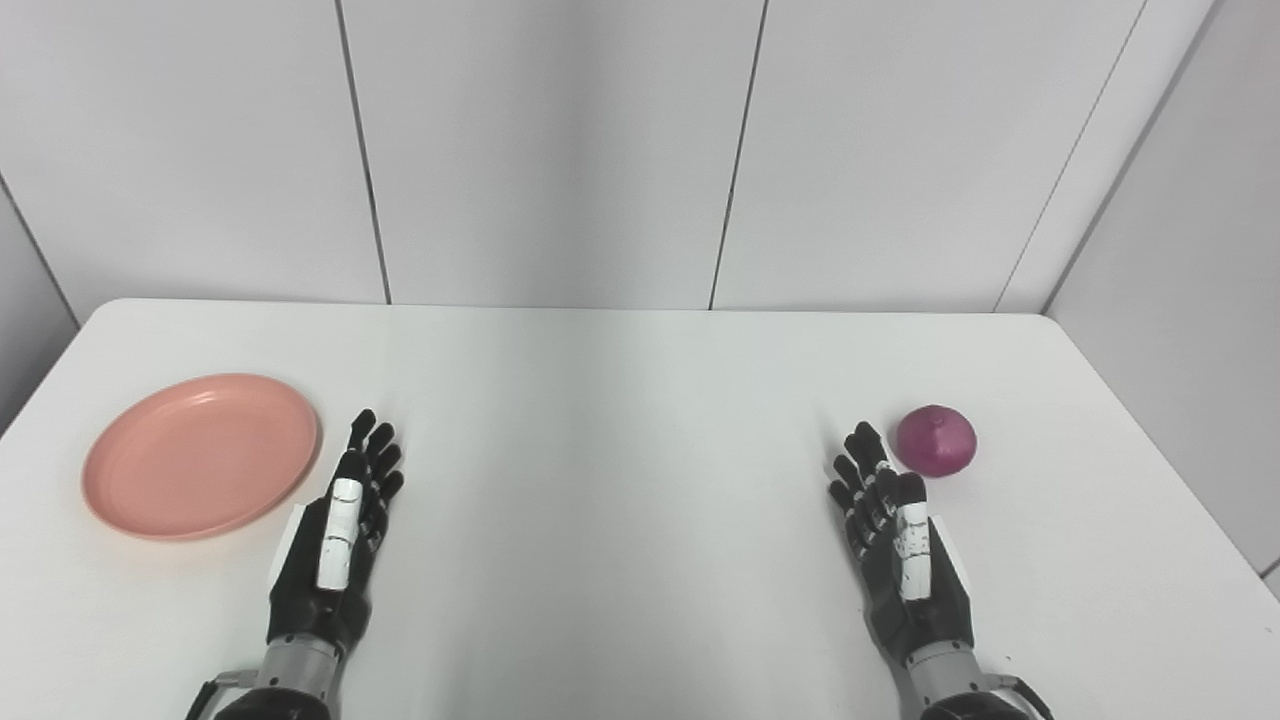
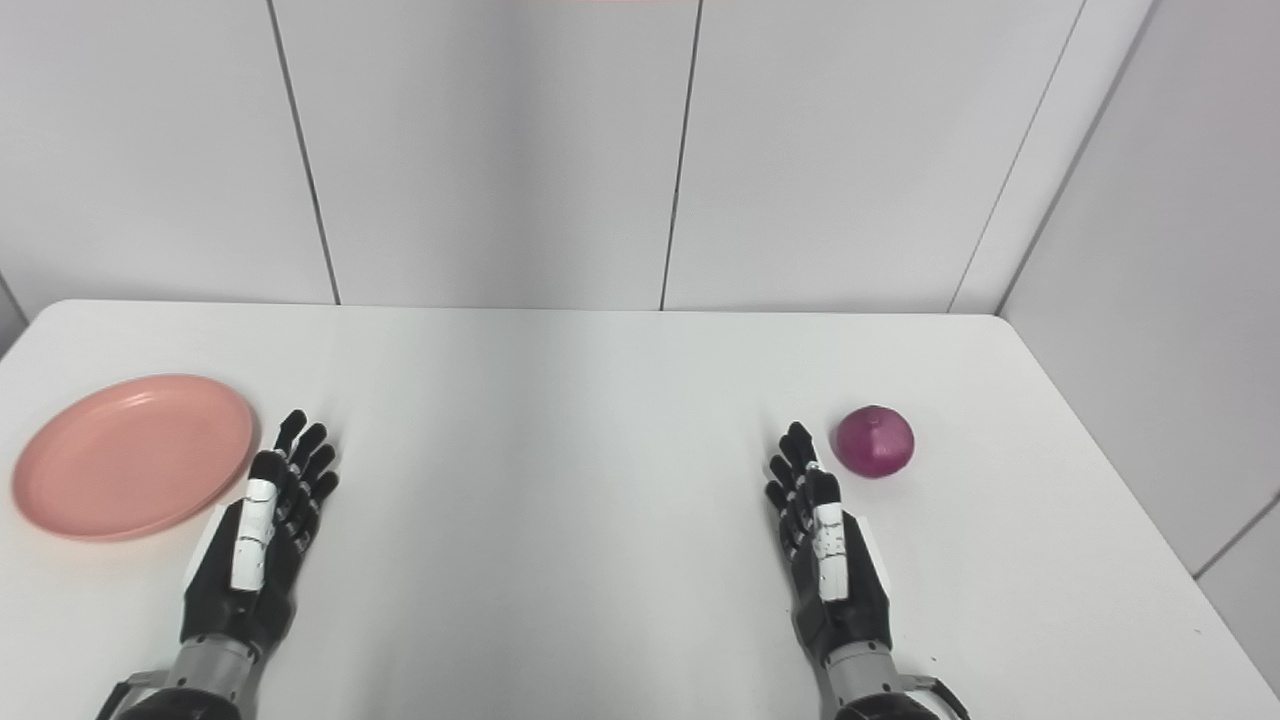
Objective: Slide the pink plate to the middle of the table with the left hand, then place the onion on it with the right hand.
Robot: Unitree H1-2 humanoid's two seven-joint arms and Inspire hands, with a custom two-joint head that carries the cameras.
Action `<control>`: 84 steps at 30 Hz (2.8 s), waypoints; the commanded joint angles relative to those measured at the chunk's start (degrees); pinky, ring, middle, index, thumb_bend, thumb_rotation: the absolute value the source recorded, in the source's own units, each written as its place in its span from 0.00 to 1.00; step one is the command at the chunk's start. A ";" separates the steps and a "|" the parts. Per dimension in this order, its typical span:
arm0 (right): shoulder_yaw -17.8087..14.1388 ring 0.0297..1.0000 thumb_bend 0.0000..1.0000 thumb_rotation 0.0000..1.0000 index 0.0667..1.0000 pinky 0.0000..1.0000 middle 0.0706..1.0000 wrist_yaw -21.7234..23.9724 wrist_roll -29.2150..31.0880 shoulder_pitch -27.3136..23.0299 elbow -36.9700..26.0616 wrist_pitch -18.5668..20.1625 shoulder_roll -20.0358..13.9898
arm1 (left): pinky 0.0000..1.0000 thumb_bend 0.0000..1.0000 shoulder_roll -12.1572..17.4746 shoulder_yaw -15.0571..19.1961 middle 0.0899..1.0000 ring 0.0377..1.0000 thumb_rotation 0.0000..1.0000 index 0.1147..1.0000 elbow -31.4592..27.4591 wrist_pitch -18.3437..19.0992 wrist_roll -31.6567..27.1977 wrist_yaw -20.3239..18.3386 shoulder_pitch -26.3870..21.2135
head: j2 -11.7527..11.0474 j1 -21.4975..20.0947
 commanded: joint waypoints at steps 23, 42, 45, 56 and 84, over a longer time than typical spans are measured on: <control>-0.02 1.00 0.87 1.00 1.00 1.00 1.00 0.70 0.53 3.49 4.59 0.80 -0.44 | 1.00 0.74 -0.89 -0.48 1.00 1.00 0.94 1.00 1.71 1.28 0.12 0.90 2.57 | 0.20 -0.41; -0.05 1.00 0.89 0.98 1.00 1.00 1.00 0.38 0.62 3.44 4.38 0.94 -0.13 | 1.00 0.73 -0.51 -0.63 1.00 1.00 0.94 1.00 1.39 1.91 0.07 0.68 2.51 | 0.32 -0.79; -0.13 1.00 0.90 0.98 1.00 1.00 1.00 0.49 0.79 3.39 4.58 0.96 -0.25 | 1.00 0.73 -0.55 -0.77 1.00 1.00 0.95 1.00 1.65 1.73 0.19 0.67 2.47 | 0.14 -0.34; -2.09 1.00 0.85 1.00 1.00 1.00 1.00 3.03 3.08 3.22 7.83 -1.02 -3.07 | 1.00 0.75 -3.76 -2.81 1.00 1.00 0.94 1.00 3.16 -0.27 3.15 2.81 2.73 | -2.24 10.04; -5.04 1.00 0.89 1.00 1.00 1.00 1.00 9.99 7.24 2.23 14.44 -2.55 -7.77 | 1.00 0.70 -8.83 -5.71 1.00 1.00 0.97 1.00 7.31 -3.47 8.97 7.40 1.55 | -5.79 20.01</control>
